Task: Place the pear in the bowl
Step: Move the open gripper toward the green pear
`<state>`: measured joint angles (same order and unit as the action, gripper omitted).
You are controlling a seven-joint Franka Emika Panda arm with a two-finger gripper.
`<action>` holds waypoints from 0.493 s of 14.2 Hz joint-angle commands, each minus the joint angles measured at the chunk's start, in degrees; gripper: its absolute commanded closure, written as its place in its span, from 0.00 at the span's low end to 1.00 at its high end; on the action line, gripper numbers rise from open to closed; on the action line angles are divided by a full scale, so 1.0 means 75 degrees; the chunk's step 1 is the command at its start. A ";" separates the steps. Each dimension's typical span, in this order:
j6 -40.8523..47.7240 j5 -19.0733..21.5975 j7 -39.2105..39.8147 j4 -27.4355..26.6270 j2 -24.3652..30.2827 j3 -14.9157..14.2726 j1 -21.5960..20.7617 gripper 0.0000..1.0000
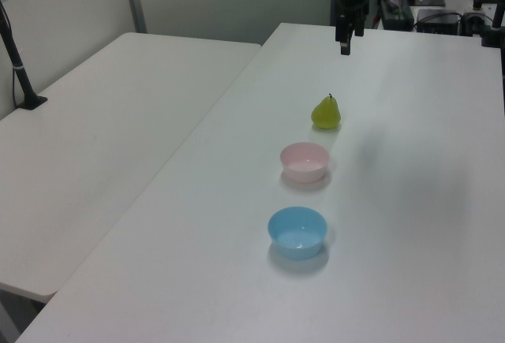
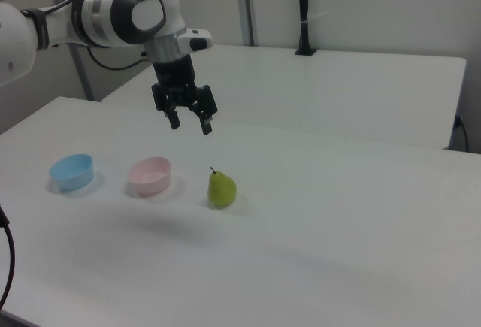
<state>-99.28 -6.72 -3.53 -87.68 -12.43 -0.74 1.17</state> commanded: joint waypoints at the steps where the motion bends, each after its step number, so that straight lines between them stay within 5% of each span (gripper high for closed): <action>1: 0.0054 0.0169 -0.0069 -0.0146 0.0227 -0.0054 0.0031 0.00; 7: 0.0042 0.0180 -0.0127 -0.0134 0.0204 -0.0054 0.0009 0.00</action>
<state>-99.28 -6.66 -3.60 -87.60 -12.35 -0.87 1.40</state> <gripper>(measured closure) 0.000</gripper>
